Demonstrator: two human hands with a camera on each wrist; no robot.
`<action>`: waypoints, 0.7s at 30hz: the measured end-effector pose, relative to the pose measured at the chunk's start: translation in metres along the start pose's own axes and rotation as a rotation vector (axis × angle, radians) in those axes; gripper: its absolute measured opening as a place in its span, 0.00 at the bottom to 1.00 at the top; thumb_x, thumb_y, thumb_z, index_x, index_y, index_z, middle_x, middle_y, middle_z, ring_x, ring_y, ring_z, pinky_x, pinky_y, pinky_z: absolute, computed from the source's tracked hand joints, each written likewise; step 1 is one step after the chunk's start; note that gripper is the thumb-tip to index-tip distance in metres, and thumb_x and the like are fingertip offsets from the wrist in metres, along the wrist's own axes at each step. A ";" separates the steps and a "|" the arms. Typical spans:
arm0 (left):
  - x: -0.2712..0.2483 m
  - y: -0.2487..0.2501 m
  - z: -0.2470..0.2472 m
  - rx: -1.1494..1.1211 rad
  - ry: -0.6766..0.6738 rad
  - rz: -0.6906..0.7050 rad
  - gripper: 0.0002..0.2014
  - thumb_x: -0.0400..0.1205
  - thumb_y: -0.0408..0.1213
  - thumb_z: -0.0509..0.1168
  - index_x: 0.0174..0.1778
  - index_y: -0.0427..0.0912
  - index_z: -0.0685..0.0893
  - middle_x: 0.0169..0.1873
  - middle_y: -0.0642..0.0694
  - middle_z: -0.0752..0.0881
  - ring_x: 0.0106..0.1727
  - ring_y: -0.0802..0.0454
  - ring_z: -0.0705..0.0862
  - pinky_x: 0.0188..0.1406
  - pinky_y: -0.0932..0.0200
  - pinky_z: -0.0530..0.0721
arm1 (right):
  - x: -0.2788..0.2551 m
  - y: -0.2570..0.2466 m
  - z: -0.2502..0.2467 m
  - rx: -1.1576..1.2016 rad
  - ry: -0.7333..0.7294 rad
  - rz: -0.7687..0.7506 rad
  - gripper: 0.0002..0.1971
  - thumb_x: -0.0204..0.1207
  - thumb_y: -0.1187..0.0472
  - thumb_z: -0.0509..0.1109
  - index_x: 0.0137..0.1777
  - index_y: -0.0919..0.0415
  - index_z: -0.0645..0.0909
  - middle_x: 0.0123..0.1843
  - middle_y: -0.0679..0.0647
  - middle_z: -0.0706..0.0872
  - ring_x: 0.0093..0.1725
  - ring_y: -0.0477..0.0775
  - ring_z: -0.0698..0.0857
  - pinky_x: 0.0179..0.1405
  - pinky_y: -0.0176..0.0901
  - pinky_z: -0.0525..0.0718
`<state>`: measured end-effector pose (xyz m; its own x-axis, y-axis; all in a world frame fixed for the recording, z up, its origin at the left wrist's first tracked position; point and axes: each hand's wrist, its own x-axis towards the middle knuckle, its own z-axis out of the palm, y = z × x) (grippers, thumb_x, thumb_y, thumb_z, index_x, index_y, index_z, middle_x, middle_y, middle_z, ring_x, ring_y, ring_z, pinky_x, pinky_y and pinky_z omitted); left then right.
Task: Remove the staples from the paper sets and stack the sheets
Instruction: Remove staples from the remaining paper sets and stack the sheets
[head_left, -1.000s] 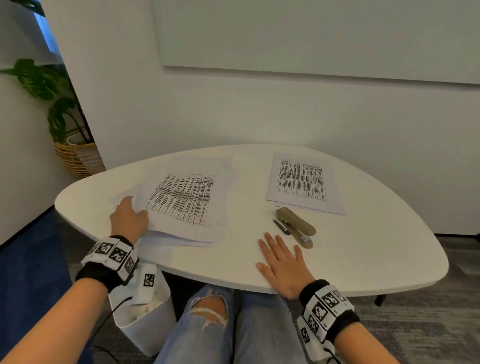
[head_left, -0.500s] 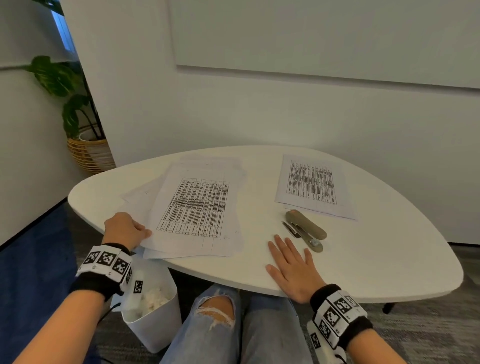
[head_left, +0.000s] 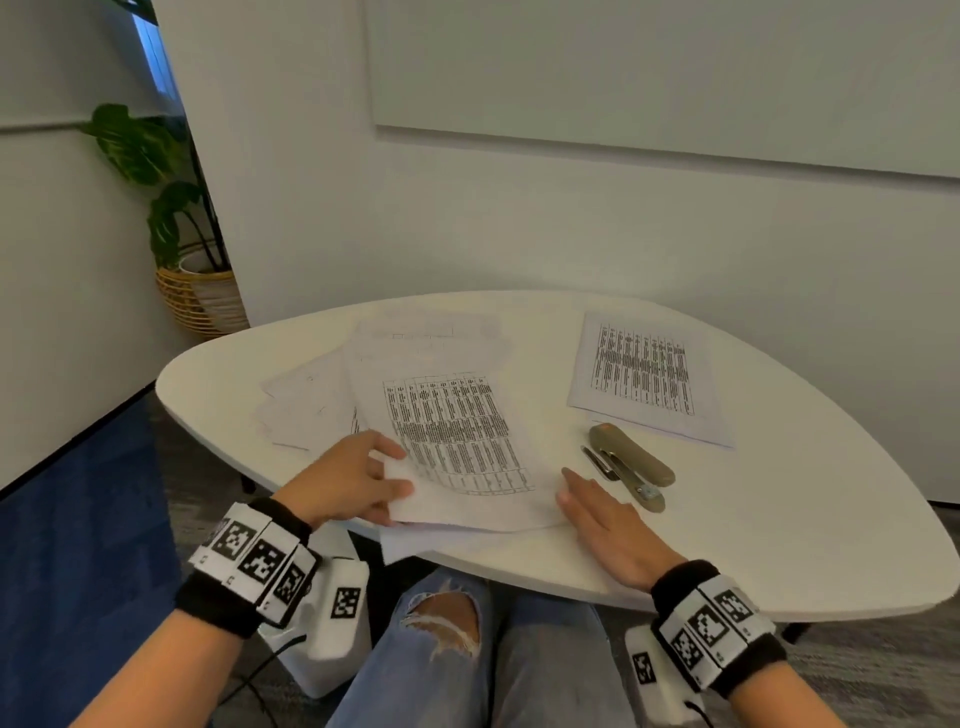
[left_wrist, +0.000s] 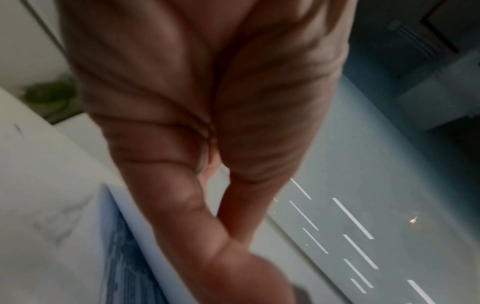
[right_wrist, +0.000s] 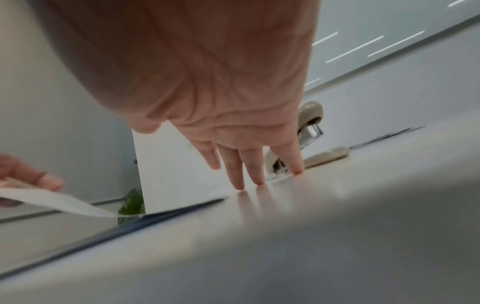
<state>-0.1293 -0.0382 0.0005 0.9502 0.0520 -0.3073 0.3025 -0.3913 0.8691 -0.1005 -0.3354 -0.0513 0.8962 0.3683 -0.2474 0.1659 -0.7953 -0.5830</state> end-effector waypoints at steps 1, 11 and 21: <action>-0.003 0.003 0.009 0.023 -0.090 0.010 0.16 0.78 0.26 0.70 0.59 0.40 0.77 0.34 0.42 0.80 0.26 0.53 0.84 0.28 0.62 0.86 | -0.002 -0.005 -0.004 0.090 0.022 -0.015 0.39 0.75 0.29 0.42 0.84 0.47 0.48 0.84 0.45 0.53 0.83 0.46 0.51 0.81 0.46 0.47; 0.002 0.002 0.034 0.369 -0.584 0.050 0.25 0.80 0.48 0.68 0.71 0.49 0.71 0.49 0.43 0.90 0.43 0.53 0.91 0.42 0.62 0.86 | -0.003 0.009 -0.010 -0.399 -0.088 -0.050 0.33 0.78 0.37 0.59 0.81 0.45 0.58 0.84 0.51 0.54 0.82 0.54 0.57 0.79 0.55 0.60; 0.044 -0.005 0.041 0.294 -0.055 0.039 0.33 0.71 0.33 0.78 0.73 0.40 0.75 0.65 0.43 0.81 0.60 0.47 0.83 0.64 0.51 0.82 | 0.001 -0.003 -0.067 -0.283 0.390 -0.176 0.13 0.80 0.49 0.64 0.57 0.54 0.82 0.49 0.46 0.81 0.49 0.46 0.82 0.48 0.36 0.79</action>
<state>-0.0920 -0.0722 -0.0331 0.9528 -0.0148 -0.3032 0.2235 -0.6419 0.7335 -0.0725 -0.3645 0.0017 0.9227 0.3437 0.1744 0.3842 -0.8566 -0.3445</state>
